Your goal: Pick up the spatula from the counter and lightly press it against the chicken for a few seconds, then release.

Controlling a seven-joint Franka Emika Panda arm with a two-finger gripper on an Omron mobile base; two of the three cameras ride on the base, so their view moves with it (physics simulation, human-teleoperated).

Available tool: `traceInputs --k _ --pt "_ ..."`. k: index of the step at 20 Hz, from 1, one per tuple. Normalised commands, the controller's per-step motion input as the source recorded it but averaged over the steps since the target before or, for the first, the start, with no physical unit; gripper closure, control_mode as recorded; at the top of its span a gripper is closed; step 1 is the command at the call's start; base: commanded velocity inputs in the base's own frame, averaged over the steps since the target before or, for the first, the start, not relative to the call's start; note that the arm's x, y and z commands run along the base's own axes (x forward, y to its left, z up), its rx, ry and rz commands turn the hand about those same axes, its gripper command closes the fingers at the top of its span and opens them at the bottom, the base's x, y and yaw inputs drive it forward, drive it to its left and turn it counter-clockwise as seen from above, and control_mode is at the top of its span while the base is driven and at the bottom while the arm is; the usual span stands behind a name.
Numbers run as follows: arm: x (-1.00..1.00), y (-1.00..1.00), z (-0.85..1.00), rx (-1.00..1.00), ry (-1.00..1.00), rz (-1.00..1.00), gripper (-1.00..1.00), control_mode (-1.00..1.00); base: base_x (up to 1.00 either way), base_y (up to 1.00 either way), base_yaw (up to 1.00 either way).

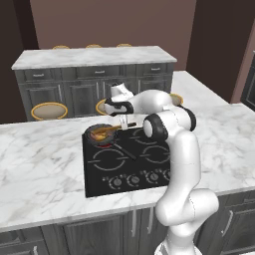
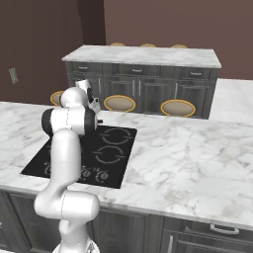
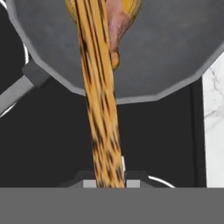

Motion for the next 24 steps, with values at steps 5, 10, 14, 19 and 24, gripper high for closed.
traceInputs --k 5,10,14,19,24 --pt "-0.03 0.00 -0.03 0.00 0.00 0.00 1.00 -1.00 0.00 0.00 0.00" --pt "-0.05 0.00 -0.06 0.00 0.00 0.00 1.00 -1.00 0.00 0.00 0.00" --pt "-0.23 -0.01 0.07 0.00 -0.01 0.01 1.00 -1.00 0.00 0.00 0.00" --pt "-0.28 -0.06 0.46 0.00 -0.08 0.02 1.00 -1.00 0.00 0.00 0.00" --pt "-0.35 -0.17 0.25 0.09 -0.13 0.00 1.00 -1.00 0.00 0.00 0.00"
